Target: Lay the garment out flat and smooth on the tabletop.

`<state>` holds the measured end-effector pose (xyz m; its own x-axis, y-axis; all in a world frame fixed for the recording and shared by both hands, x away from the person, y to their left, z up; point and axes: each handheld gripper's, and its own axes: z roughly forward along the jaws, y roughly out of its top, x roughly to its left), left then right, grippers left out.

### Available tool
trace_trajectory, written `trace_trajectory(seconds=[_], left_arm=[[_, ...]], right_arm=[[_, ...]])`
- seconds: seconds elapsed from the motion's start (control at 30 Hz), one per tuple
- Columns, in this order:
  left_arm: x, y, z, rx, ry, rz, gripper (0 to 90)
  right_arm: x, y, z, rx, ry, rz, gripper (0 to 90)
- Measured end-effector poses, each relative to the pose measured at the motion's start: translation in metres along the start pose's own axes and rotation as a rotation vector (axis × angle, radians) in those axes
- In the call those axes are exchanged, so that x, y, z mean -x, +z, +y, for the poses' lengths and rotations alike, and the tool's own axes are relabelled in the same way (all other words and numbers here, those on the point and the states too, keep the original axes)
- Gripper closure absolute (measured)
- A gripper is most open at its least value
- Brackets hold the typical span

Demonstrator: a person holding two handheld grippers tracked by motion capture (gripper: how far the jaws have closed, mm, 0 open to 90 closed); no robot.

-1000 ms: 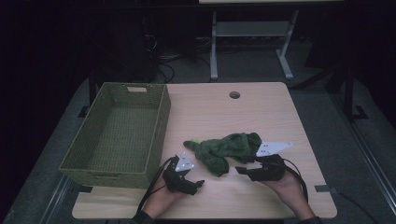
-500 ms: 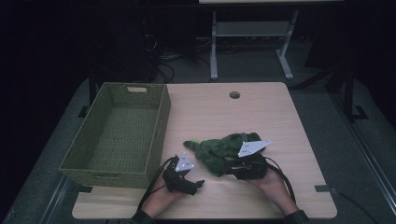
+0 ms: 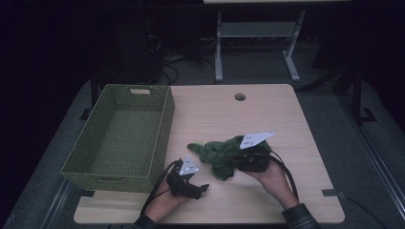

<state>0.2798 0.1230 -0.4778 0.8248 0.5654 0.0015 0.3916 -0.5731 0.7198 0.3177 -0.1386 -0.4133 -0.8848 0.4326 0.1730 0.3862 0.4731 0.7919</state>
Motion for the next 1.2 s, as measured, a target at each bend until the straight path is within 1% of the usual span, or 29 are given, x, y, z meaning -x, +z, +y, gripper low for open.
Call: trace_trajectory(seconds=[0.07,0.17,0.3,0.33,0.4,0.43,0.47,0.53,0.6,0.67,0.73,0.8,0.9,0.97,1.0,1.03,1.1,1.17,1.2], left_arm=[[0.000,0.000,0.000,-0.001,0.005,0.001,12.8],[0.000,0.000,0.000,0.006,-0.003,0.001,12.8],[0.000,0.001,0.000,0.009,-0.004,0.001,12.8],[0.000,0.001,0.000,0.008,-0.003,0.001,12.8],[0.000,0.000,0.000,0.004,0.000,0.001,12.8],[0.000,0.000,0.000,0.003,0.001,0.001,12.8],[0.000,0.000,0.000,0.001,0.002,0.000,12.8],[0.000,0.000,0.000,0.000,0.005,0.001,12.8],[0.000,0.000,0.000,-0.002,0.007,0.002,12.8],[-0.001,0.000,0.000,-0.004,0.008,0.002,12.8],[-0.001,0.000,0.000,-0.004,0.009,0.003,12.8],[-0.001,0.000,0.000,-0.005,0.010,0.002,12.8],[-0.001,0.000,0.000,-0.008,0.011,0.003,12.8],[0.000,0.000,0.000,-0.005,0.000,-0.001,12.8],[0.000,0.000,0.000,-0.005,-0.004,-0.003,12.8],[0.000,0.000,0.000,-0.005,-0.004,-0.003,12.8],[0.000,0.000,0.000,-0.005,-0.006,-0.003,12.8],[0.000,0.000,0.000,-0.001,-0.003,-0.001,12.8],[0.000,0.000,0.000,0.000,-0.006,-0.002,12.8]], right_arm=[[0.002,0.000,0.006,0.012,-0.003,0.000,85.8],[0.006,0.001,0.016,0.023,-0.005,-0.003,86.0],[0.012,0.004,0.030,0.029,-0.009,-0.009,86.1],[0.013,0.005,0.033,0.024,-0.001,-0.008,86.0],[0.016,0.007,0.039,0.029,-0.011,-0.015,86.1],[0.017,0.008,0.042,0.034,-0.011,-0.019,86.1],[0.018,0.008,0.044,0.035,-0.001,-0.018,88.2],[0.021,0.009,0.050,0.045,-0.004,-0.029,89.0],[0.022,0.009,0.052,0.050,-0.007,-0.035,89.8],[0.026,0.012,0.058,0.043,-0.012,-0.049,89.8],[0.028,0.017,0.063,0.051,-0.001,-0.046,89.9],[0.030,0.023,0.066,0.036,0.004,-0.036,89.9],[0.034,0.033,0.071,0.032,0.004,-0.032,90.0],[0.036,0.039,0.074,0.032,0.001,-0.042,90.0],[0.037,0.042,0.075,0.032,0.008,-0.042,90.0],[0.040,0.046,0.077,0.024,0.016,-0.040,90.0],[0.044,0.053,0.079,0.015,0.014,-0.047,90.0],[0.048,0.060,0.082,0.012,0.024,-0.050,90.0],[0.050,0.063,0.083,0.021,0.017,-0.055,90.0]])
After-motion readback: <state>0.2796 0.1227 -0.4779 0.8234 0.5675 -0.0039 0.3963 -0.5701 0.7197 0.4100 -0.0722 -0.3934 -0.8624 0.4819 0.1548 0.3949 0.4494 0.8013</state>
